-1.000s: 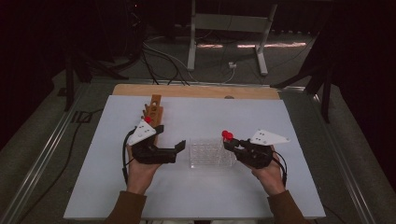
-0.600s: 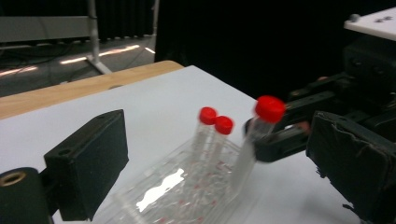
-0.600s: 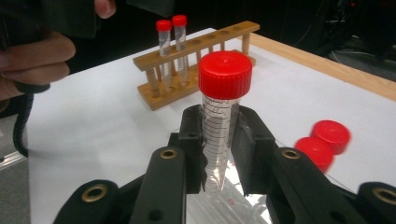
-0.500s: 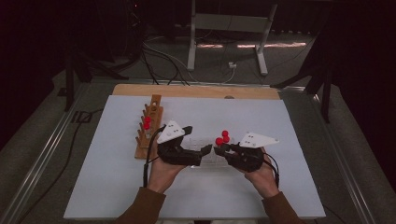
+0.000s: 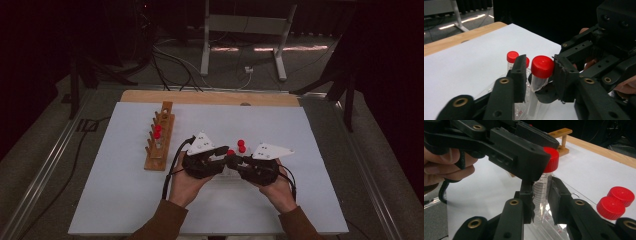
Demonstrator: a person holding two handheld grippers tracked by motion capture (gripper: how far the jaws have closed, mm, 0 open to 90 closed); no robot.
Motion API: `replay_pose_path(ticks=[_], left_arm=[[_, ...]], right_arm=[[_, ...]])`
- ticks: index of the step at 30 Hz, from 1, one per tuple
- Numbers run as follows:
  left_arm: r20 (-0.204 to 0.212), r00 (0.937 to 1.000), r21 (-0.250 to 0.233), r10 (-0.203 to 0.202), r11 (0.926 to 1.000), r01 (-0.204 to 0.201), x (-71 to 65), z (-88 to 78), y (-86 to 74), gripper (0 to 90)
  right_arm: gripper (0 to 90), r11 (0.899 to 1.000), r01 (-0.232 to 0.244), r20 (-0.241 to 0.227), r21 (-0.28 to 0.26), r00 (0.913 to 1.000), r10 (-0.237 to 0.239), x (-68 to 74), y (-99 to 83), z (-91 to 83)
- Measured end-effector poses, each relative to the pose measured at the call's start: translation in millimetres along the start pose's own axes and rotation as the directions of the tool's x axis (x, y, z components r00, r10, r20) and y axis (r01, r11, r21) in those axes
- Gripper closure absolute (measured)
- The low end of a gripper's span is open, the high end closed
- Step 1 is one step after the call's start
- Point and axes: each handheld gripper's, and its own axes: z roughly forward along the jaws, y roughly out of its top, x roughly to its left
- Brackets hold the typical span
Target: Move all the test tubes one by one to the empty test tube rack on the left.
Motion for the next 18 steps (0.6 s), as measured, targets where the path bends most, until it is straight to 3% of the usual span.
replay_pose_path(ticks=[9,18], left_arm=[[0.006,1.0000,-0.013,-0.005,0.9999,0.005,0.7,-1.2,0.6,71.4],[-0.021,0.9994,-0.031,-0.028,0.9991,0.027,9.8,-8.1,2.2,71.4]], right_arm=[[72.8,1.000,-0.001,-0.011,-0.005,0.9999,0.001,-0.3,0.7,-1.4],[38.6,0.999,-0.019,-0.002,-0.035,0.9998,0.019,-6.6,2.7,-9.5]])
